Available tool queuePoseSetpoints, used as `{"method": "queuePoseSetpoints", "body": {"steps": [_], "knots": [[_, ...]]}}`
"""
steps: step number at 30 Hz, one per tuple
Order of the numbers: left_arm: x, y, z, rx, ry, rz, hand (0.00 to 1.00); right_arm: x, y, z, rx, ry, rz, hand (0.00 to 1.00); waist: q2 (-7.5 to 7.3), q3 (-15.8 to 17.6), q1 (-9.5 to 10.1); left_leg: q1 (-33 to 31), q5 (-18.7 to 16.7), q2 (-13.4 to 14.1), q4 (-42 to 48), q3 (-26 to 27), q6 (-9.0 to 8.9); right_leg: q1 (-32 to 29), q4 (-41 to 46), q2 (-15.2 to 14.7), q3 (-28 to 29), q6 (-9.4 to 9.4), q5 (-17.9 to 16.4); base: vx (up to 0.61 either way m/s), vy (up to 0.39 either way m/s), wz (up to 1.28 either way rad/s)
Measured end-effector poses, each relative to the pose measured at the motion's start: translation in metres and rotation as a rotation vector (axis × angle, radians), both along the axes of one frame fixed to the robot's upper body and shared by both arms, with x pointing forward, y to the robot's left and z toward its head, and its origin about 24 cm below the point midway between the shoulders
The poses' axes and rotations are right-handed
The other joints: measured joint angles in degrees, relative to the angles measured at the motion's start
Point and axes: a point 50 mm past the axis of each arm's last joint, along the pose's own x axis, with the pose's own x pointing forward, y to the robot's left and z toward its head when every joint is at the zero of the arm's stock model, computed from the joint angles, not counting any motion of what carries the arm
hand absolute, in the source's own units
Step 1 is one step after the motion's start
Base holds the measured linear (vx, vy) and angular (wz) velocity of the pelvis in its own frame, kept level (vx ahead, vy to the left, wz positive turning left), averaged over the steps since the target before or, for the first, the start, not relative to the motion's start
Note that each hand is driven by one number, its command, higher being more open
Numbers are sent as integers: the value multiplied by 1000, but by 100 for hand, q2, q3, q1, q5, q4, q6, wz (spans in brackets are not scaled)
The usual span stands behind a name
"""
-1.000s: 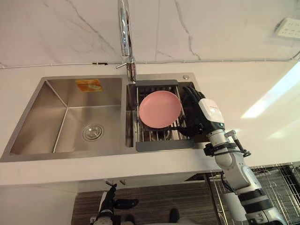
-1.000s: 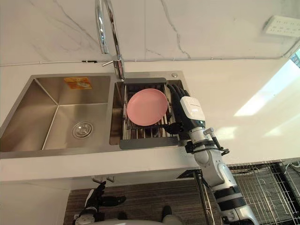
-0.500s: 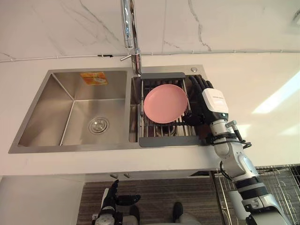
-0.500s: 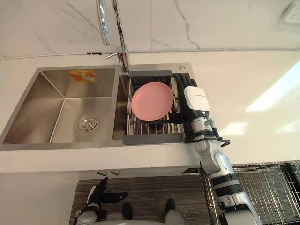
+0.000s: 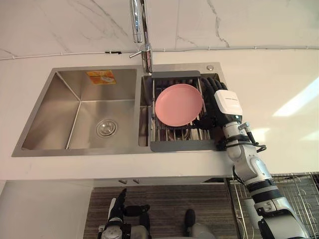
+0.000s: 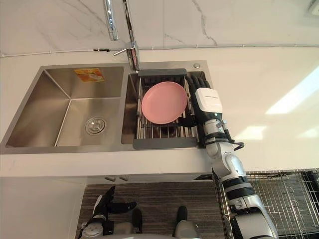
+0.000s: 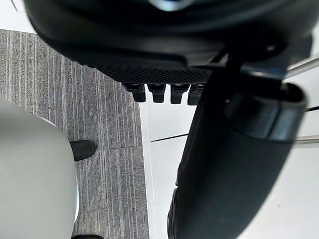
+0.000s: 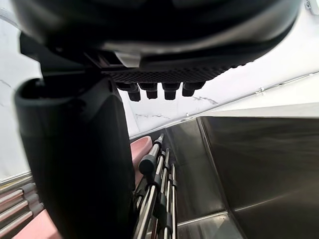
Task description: Walk over to the sink, pick up the cup, carry it to the dishwasher, place the cup inside the dishwasher, then close the dishwasher door
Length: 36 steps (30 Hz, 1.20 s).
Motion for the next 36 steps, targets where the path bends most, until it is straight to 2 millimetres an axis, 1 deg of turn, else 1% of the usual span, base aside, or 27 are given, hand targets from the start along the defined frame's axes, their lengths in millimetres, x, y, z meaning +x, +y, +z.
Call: {"method": "queuePoseSetpoints", "body": {"steps": [7,9,10,15,18,22,27,36], "knots": [[1,1,1,-6,-12,15,100,7,8,7,-129,-24,28,100,-10,40,19,-70,91,-11,-89,-50,32,-78,0,-3,-62,-14,10,-38,-7,5],[2,1,1,-5,-17,15,100,12,8,9,-154,-22,27,100,-20,73,54,-76,126,-17,-123,-57,46,-91,0,-5,-71,-28,20,-25,-4,2],[5,1,4,-5,-36,15,100,13,6,12,-169,-31,26,100,-34,141,105,-77,141,-17,-128,-64,45,-90,1,-5,-81,-33,23,-45,-8,4],[8,3,6,-2,-51,16,100,19,11,21,-215,-56,48,100,-93,252,107,-99,182,-18,-168,-80,46,-108,0,-4,-120,-37,26,-43,-8,4],[8,4,6,-6,-52,28,100,20,12,24,-265,-67,62,100,-97,254,108,-150,200,-30,-186,-85,64,-159,0,-12,-141,-37,26,-22,-2,2],[8,5,6,-5,-53,27,100,25,12,28,-278,-73,56,100,-108,261,117,-179,226,-41,-196,-88,86,-186,0,-21,-155,-37,26,-28,-3,1],[13,6,8,-8,-67,32,100,26,10,31,-273,-97,36,100,-185,349,136,-196,262,-50,-222,-124,114,-195,0,-26,-186,-44,30,-35,-5,4],[13,5,9,1,-71,34,100,26,6,36,-238,-135,-10,100,-174,381,135,-208,320,-80,-294,-203,129,-200,1,-27,-245,-43,30,-5,-1,5]]}}
